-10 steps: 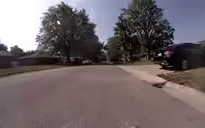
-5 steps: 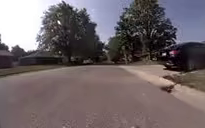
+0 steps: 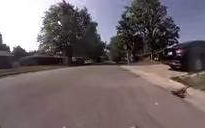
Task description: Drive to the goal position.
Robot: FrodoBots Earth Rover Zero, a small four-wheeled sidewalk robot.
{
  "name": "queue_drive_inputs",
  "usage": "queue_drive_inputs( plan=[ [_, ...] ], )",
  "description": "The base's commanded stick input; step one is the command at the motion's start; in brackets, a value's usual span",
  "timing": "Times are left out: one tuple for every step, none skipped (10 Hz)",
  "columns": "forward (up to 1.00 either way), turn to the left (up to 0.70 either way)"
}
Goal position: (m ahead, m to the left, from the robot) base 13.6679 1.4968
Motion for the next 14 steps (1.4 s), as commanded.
queue_drive_inputs(
  plan=[
    [0.66,0.03],
    [0.66,0.03],
    [0.66,0.03],
    [0.66,0.01],
    [0.66,-0.07],
    [0.66,-0.13],
    [0.66,-0.2],
    [0.66,-0.26],
    [0.66,-0.32],
    [0.66,0.03],
    [0.66,0.03],
    [0.66,0.03],
    [0.66,0.03],
    [0.66,0.03]
  ],
)
